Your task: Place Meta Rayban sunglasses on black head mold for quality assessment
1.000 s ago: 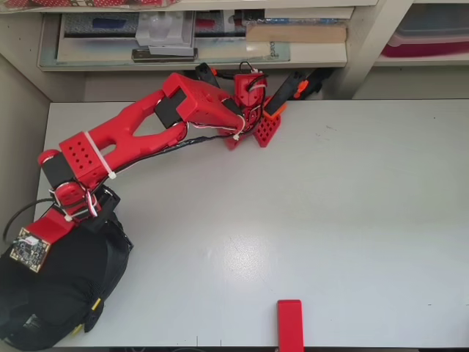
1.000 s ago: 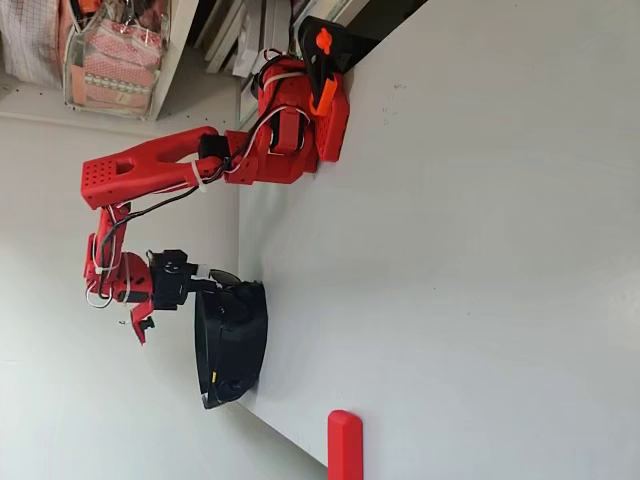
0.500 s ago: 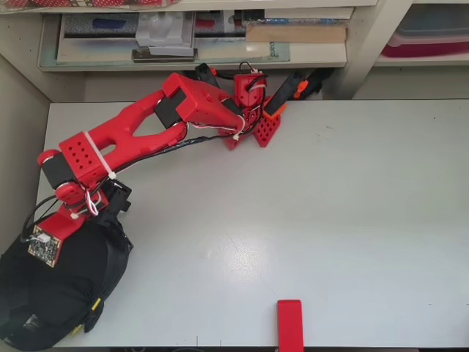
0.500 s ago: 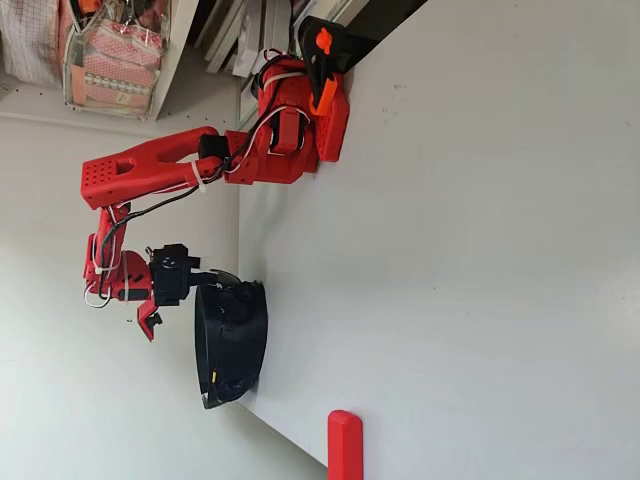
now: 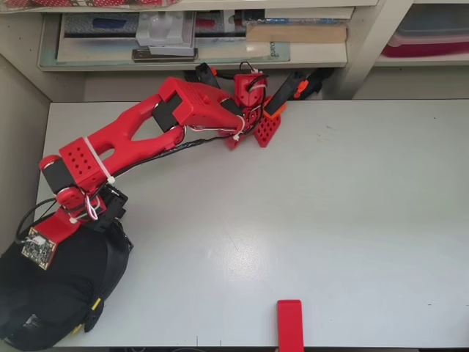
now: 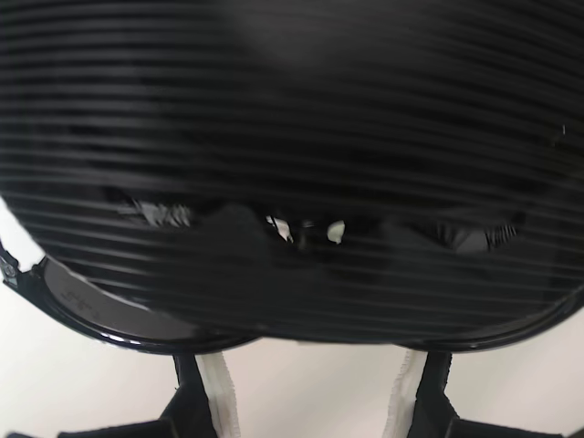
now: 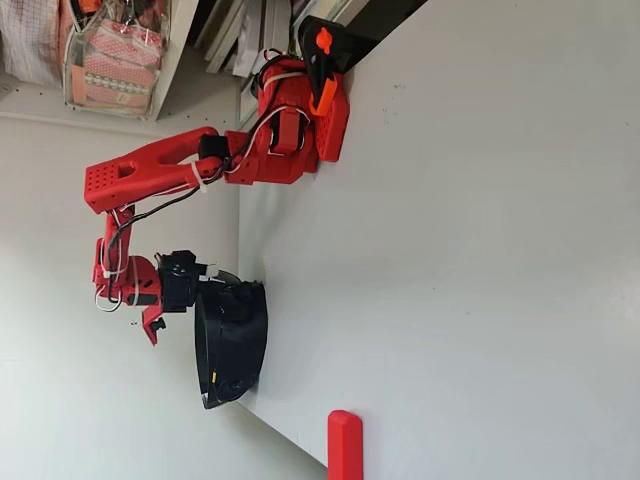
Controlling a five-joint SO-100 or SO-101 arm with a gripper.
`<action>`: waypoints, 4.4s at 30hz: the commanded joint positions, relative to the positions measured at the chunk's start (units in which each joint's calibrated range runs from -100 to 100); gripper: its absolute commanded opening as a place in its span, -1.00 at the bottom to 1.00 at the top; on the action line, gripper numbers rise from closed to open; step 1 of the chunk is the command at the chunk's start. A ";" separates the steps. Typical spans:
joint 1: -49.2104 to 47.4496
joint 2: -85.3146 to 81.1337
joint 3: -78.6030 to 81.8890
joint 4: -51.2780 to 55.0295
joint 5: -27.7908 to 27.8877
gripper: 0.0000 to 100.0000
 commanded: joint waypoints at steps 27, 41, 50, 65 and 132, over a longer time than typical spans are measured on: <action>0.32 -0.43 -7.38 -3.49 -1.74 0.64; -0.65 -12.75 -6.38 0.83 -0.59 0.65; -1.18 -4.74 -10.84 0.23 -0.72 0.65; -0.74 -0.35 -15.03 0.23 -0.59 0.65; -44.15 -92.12 53.76 -19.07 38.75 0.62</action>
